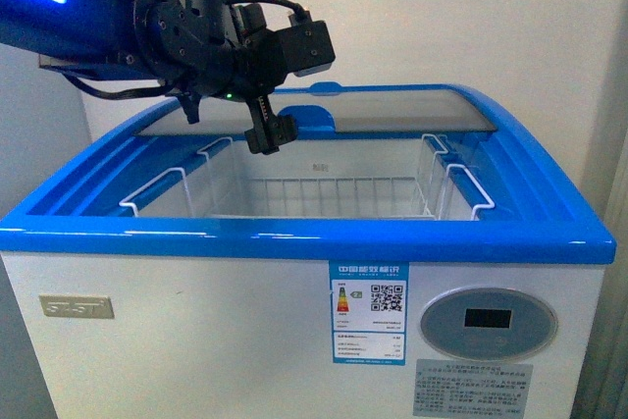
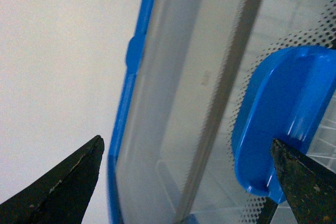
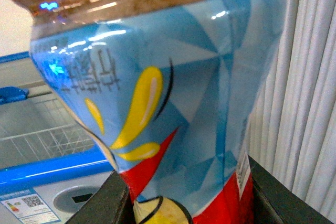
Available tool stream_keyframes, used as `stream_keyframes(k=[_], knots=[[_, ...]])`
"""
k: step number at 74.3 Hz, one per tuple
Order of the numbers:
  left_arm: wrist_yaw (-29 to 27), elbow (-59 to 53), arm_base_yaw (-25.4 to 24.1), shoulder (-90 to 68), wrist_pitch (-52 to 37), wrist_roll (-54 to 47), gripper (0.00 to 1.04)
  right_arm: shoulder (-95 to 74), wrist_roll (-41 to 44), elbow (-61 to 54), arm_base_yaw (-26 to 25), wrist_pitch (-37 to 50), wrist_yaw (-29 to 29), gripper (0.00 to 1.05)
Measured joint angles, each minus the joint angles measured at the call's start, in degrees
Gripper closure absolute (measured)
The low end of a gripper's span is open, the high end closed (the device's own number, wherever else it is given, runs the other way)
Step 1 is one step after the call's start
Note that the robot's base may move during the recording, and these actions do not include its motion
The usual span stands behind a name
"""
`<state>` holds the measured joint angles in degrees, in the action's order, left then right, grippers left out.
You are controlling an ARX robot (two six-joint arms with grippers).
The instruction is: Put drink in fridge
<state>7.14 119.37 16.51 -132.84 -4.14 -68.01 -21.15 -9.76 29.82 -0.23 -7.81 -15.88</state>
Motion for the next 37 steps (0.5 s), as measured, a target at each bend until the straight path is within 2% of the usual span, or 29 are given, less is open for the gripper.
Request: stream_keyframes(k=[20,37], knots=[[-2.2,-31.5,2.7,24.0,-4.5,18.0,0.08,0.0,0.0,0.0,0.0,0.0,0.0,0.64],[2.6,-63.5,3.0,54.1,-2.2,38.5,0.08,0.0,0.0,0.0,0.0,0.0,0.0,0.64]])
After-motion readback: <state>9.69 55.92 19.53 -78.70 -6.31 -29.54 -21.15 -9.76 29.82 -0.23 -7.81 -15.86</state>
